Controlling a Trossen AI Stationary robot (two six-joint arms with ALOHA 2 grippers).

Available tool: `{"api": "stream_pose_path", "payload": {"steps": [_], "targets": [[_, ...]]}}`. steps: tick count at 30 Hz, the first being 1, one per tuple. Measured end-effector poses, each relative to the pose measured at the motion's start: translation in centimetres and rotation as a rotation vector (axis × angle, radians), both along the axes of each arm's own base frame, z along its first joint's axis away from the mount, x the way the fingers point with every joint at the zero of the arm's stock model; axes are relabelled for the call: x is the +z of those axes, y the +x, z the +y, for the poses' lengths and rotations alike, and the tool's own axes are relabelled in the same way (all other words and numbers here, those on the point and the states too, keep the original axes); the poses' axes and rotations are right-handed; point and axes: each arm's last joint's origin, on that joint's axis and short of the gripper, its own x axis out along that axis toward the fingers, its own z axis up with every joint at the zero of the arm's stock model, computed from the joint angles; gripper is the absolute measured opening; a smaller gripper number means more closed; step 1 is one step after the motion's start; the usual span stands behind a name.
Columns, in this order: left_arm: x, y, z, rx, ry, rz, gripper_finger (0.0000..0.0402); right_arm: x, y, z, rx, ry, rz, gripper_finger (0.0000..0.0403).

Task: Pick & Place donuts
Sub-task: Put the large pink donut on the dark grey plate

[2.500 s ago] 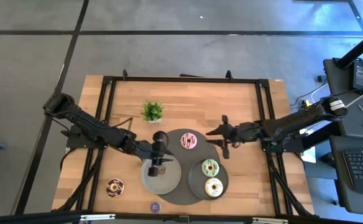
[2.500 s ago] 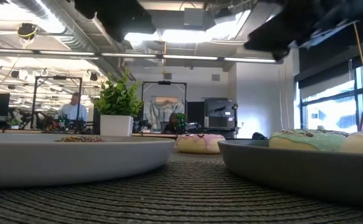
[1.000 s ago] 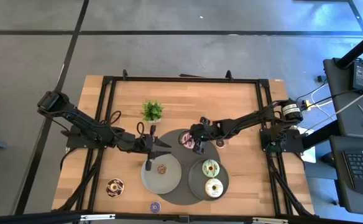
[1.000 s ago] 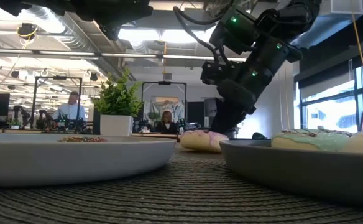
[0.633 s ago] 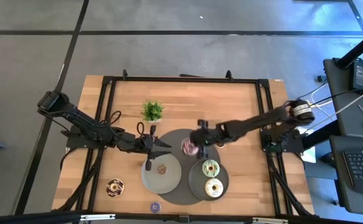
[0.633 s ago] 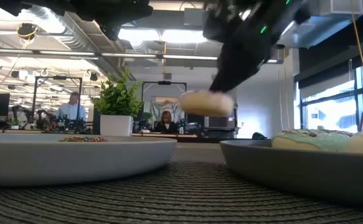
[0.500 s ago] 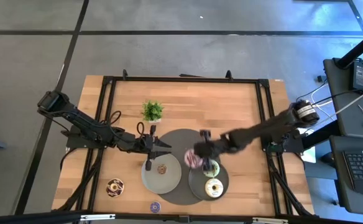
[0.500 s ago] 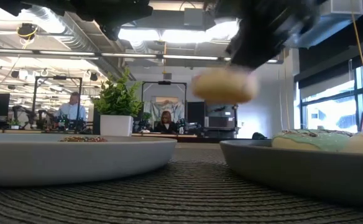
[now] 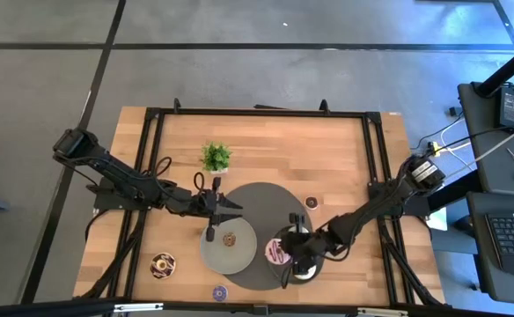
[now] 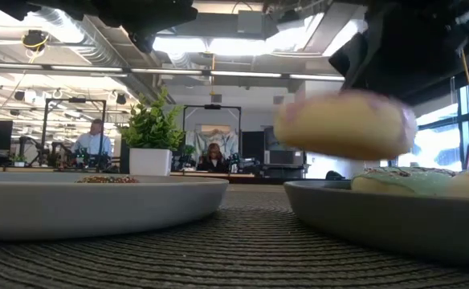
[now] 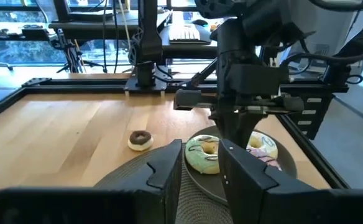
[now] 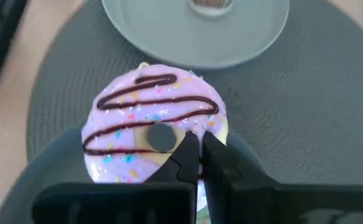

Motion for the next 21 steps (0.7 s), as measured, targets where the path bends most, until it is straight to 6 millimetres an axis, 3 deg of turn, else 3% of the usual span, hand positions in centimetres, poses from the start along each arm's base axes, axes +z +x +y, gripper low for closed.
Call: {"api": "stream_pose_path", "payload": {"steps": [10,21], "targets": [[-0.1,0.0,0.0,0.000,0.002,0.006,0.0102,-0.4,-0.4,0.8,-0.002,0.038,0.022,0.0010],[-0.2,0.0,0.0,0.000,0.008,0.020,0.0100,-2.6,-0.3,0.9,-0.021,0.003,0.090,0.0010]]}}
